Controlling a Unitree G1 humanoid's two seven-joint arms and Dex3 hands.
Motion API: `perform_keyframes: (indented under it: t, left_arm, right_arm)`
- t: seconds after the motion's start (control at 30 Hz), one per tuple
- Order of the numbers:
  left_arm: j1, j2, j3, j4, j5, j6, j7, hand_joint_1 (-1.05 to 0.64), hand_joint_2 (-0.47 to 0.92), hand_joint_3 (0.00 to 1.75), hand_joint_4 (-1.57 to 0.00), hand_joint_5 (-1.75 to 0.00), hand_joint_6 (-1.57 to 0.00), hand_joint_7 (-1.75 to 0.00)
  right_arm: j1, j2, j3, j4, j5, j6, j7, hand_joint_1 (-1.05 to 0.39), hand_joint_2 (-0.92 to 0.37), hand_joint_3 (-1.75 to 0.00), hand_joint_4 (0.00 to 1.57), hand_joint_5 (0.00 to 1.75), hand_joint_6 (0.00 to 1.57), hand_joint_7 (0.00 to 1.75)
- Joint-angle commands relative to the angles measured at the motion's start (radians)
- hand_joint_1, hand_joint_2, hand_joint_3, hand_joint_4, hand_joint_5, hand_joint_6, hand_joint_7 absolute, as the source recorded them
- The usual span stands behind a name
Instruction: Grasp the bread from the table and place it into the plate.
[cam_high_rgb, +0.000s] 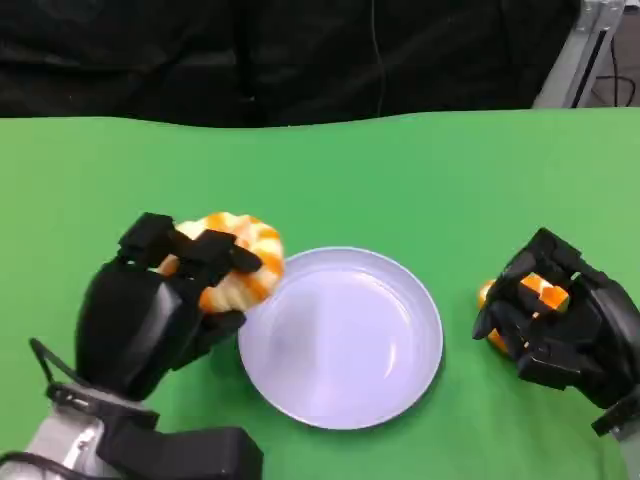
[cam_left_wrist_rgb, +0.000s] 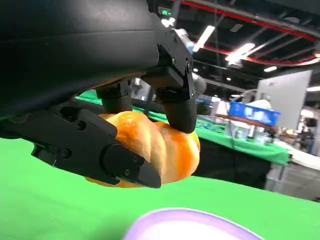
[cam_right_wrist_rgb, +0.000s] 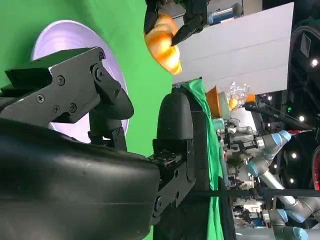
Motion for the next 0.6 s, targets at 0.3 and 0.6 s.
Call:
perform_keyframes:
  t: [0.3,0.6]
  left_arm:
    - [-0.017,-0.034,-0.016,-0.013,-0.017,-0.064,-0.04,-0.12,0.9,0.05,-0.58,-1.46,-0.65,-1.13]
    - [-0.033,-0.059,-0.015,0.031,-0.077,-0.136,-0.078,-0.11,0.91,0.04,-0.59,-1.43,-0.69,-1.03]
  right_arm:
    - [-0.004,-0.01,-0.008,-0.011,0.012,-0.003,0.001,0.14,-0.68,-1.13,0.44,1.75,0.35,1.61]
    - [-0.004,-0.009,-0.009,-0.007,0.012,-0.014,0.006,0.13,-0.68,-1.12,0.44,1.75,0.36,1.6]
